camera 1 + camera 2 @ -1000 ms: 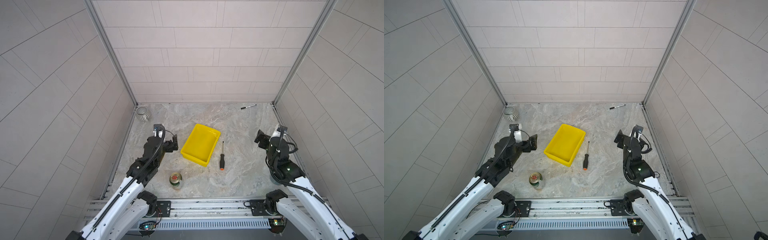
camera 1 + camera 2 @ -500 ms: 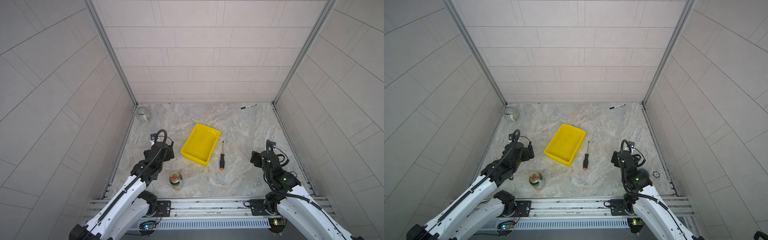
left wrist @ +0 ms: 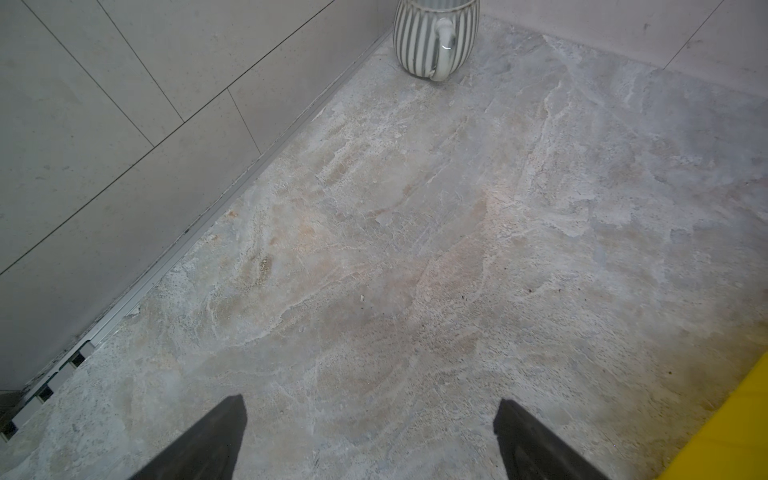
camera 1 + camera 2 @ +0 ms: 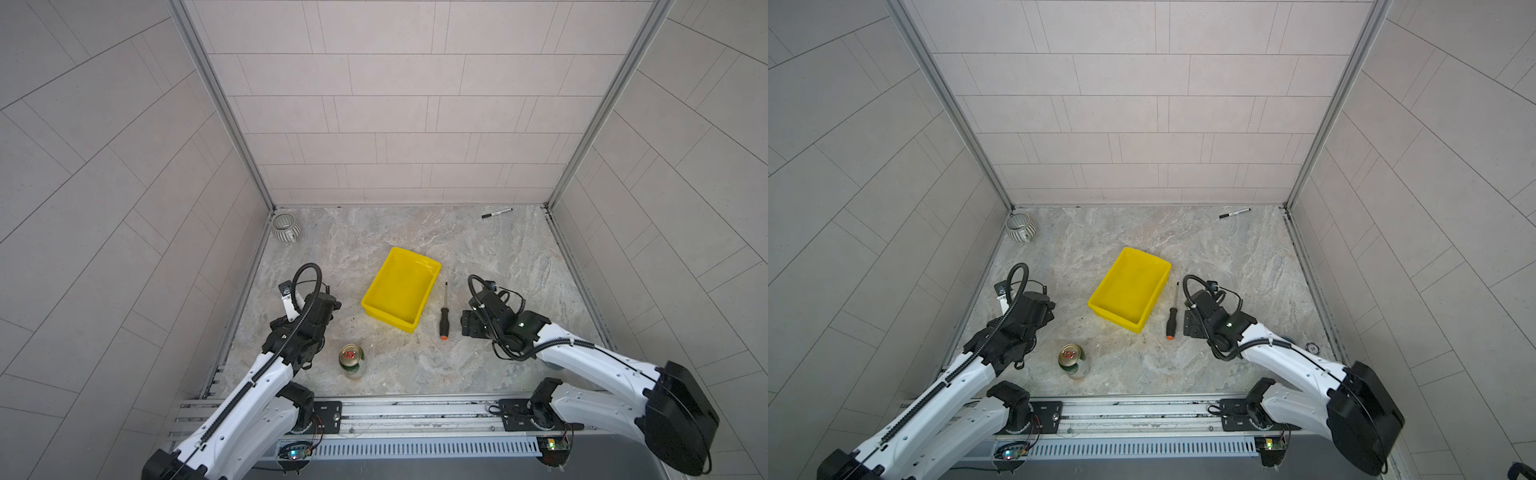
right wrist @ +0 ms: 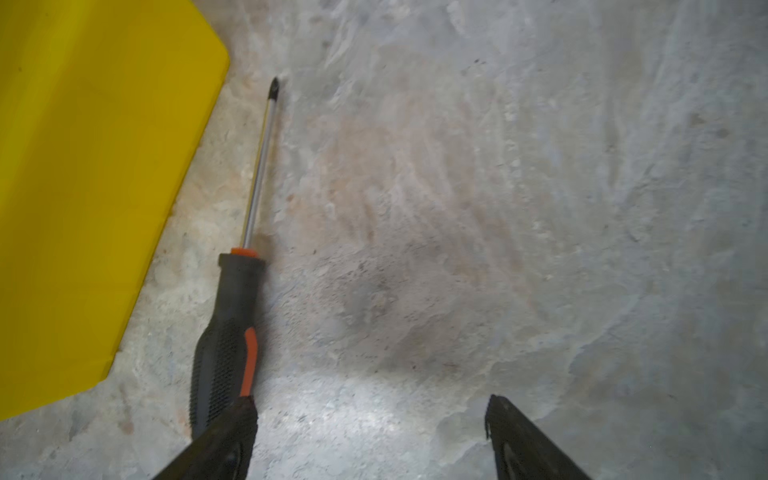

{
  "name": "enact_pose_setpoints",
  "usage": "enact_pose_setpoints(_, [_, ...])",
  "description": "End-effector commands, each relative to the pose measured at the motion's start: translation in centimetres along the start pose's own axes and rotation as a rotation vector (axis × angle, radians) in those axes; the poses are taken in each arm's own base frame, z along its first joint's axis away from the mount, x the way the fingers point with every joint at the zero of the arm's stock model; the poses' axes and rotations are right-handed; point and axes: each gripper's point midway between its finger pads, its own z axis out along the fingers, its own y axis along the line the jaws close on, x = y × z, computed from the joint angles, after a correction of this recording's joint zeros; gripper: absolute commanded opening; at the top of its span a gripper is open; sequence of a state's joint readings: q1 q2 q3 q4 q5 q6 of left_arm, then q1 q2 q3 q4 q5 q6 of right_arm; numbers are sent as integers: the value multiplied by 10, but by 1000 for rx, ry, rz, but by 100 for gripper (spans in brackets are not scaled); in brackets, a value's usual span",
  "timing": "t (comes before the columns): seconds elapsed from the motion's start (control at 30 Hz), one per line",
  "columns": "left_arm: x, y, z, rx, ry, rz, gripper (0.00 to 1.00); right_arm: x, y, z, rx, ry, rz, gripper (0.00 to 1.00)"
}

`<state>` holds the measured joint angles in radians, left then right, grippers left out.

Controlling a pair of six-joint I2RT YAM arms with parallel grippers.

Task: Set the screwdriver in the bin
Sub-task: 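Lower the right gripper onto the screwdriver handle and close it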

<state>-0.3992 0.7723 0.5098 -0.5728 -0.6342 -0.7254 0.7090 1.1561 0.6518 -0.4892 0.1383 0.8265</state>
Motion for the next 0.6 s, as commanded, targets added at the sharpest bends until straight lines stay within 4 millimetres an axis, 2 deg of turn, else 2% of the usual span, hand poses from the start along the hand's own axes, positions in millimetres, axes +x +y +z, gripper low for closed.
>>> enact_pose_setpoints(0.0, [-1,2,1,-10,-10,-9,97,0,21,-3,10,57,14,86])
enact_pose_setpoints(0.1, [4,1,4,-23,10,11,95,2,31,6,44,116,10,84])
enact_pose_setpoints(0.23, [4,2,4,-18,9,8,95,8,48,19,19,163,5,80])
enact_pose_setpoints(0.37, [5,2,4,-13,5,3,95,15,58,25,0,200,20,79])
enact_pose_setpoints(0.57, [5,4,4,-21,7,8,95,21,55,34,40,231,5,59])
